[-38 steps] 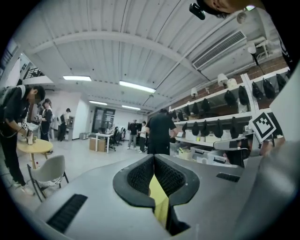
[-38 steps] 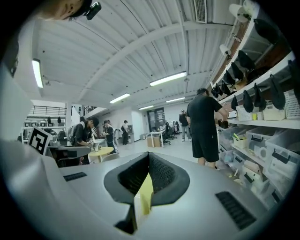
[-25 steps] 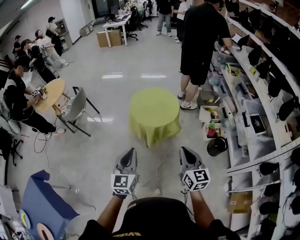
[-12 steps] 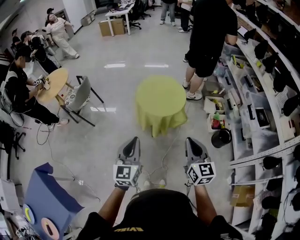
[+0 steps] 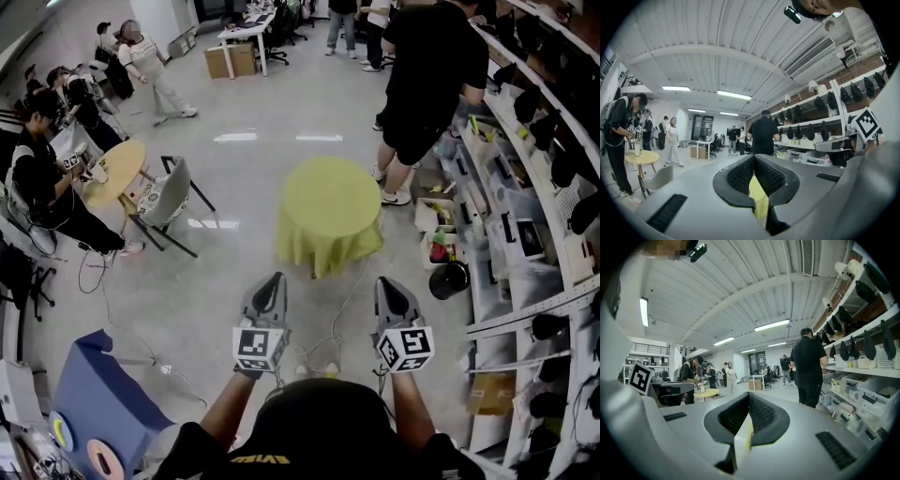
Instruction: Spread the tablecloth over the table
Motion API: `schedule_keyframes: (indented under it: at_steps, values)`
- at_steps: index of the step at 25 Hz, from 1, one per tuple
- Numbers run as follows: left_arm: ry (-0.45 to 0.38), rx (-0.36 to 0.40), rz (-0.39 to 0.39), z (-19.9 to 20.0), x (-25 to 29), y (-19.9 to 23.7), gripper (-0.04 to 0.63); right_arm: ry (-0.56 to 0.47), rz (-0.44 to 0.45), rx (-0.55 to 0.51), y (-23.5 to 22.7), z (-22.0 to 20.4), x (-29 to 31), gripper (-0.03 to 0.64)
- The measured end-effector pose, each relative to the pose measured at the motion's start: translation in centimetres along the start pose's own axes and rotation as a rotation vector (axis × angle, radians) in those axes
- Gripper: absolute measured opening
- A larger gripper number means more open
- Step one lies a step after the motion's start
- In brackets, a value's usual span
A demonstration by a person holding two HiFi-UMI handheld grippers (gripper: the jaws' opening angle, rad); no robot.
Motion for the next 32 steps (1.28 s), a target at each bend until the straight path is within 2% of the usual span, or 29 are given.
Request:
schedule_keyframes:
  at_steps: [20, 27, 32]
  values:
    - [-0.02, 0.02, -0.036, 0.7, -1.1, -1.0, 0.021, 0.041, -0.052, -0.038, 1.0, 0.1, -1.8, 0.002]
    - [-0.009, 0.029, -0.04, 0.4, -2.4, -0.4, 0.021, 0.061, -0.038, -0.071, 2.4, 0.1, -1.7, 0.01]
    - [0.031, 0.027, -0.018, 0.1, -2.7, -0.1, 0.022, 0.066, -0.019, -0.08, 2.9, -0.1, -1.1, 0.02]
Point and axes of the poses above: the fingertips, and each gripper's own axes: x forward along the fingers, y to its left, z out of its top, the point moved 10 cm from there along -x, backward along the fingers, and after that the axes turned 10 degrees about -x, right-handed, at the moved point
